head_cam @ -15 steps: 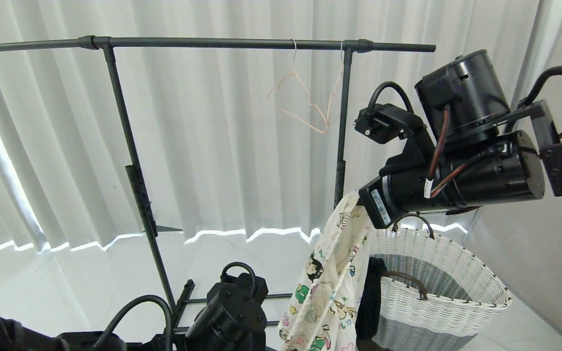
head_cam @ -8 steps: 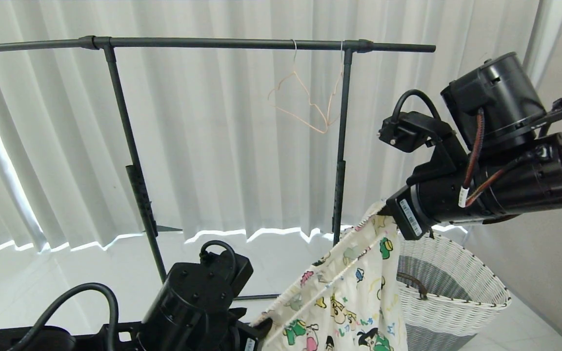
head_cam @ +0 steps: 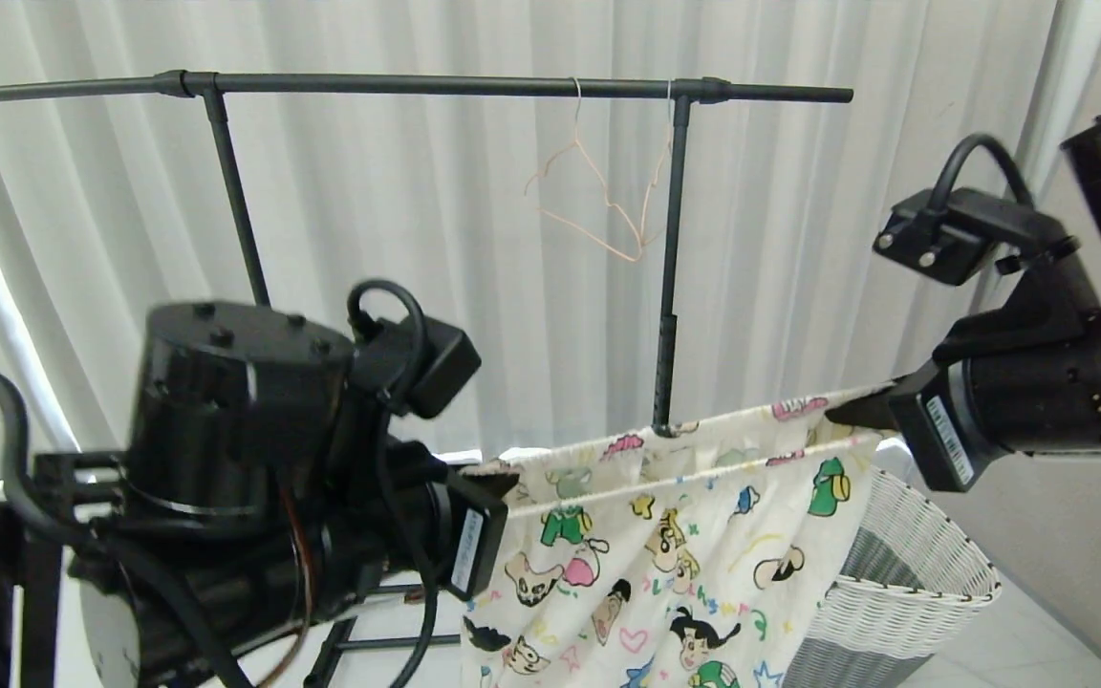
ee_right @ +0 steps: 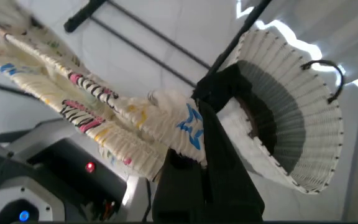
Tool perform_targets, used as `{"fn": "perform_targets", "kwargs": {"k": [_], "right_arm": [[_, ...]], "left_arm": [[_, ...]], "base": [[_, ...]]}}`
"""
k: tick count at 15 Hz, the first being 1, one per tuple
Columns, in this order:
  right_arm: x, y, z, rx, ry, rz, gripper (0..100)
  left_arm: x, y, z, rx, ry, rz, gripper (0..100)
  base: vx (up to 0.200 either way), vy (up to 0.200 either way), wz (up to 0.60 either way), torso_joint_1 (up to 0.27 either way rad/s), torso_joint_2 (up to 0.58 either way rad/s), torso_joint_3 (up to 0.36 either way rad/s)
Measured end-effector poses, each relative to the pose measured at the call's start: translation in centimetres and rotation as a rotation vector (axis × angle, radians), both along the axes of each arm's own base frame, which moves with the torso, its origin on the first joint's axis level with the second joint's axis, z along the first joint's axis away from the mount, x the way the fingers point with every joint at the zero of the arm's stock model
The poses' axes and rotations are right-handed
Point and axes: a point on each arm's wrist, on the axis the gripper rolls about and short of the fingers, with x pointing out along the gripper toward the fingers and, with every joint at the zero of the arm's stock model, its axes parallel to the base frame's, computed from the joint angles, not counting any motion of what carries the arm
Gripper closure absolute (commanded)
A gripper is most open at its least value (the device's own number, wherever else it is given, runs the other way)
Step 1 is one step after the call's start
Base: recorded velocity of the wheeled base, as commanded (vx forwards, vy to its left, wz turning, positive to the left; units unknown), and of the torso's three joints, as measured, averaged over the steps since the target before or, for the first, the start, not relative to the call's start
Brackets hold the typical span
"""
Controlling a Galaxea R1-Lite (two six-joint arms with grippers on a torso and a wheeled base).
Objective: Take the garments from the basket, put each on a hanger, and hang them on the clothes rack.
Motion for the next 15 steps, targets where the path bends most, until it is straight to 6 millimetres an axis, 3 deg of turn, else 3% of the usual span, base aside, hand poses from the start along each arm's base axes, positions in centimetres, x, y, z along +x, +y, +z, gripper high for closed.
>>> {"fn": "perform_targets", "kwargs": {"k": [3,6,7,12,15], "right_arm": [[-0.3,-1.2,3.6,0.075,-0.105,-0.024,100],[-0.7,-2.0,7.1,0.082,-0.191,-0.009,100],[-0.8,-2.1,7.6,0.065,-0.204,0.002,100],[-1.4,-2.7,7.5,0.043,-0.179,0.005,100],[-4.3,-3.9,6.3,0.009,-0.103,0.092,100]], "left_arm": [[0.6,1.0,7.1,-0.073,-0.032,-0.047,100],[0.1,2.1,12.2,-0.048,-0.077,-0.111,100],[0.1,2.2,13.1,-0.025,-0.116,-0.133,100],[0.4,1.8,13.0,0.041,-0.203,-0.195,100],[2.0,0.4,13.1,0.008,-0.313,-0.206,100]], "base": [[0.0,0.0,0.0,0.0,0.0,0.0],[0.0,0.0,0.0,0.0,0.0,0.0],[0.0,0.0,0.0,0.0,0.0,0.0],[0.0,0.0,0.0,0.0,0.0,0.0],[0.0,0.0,0.0,0.0,0.0,0.0]]}}
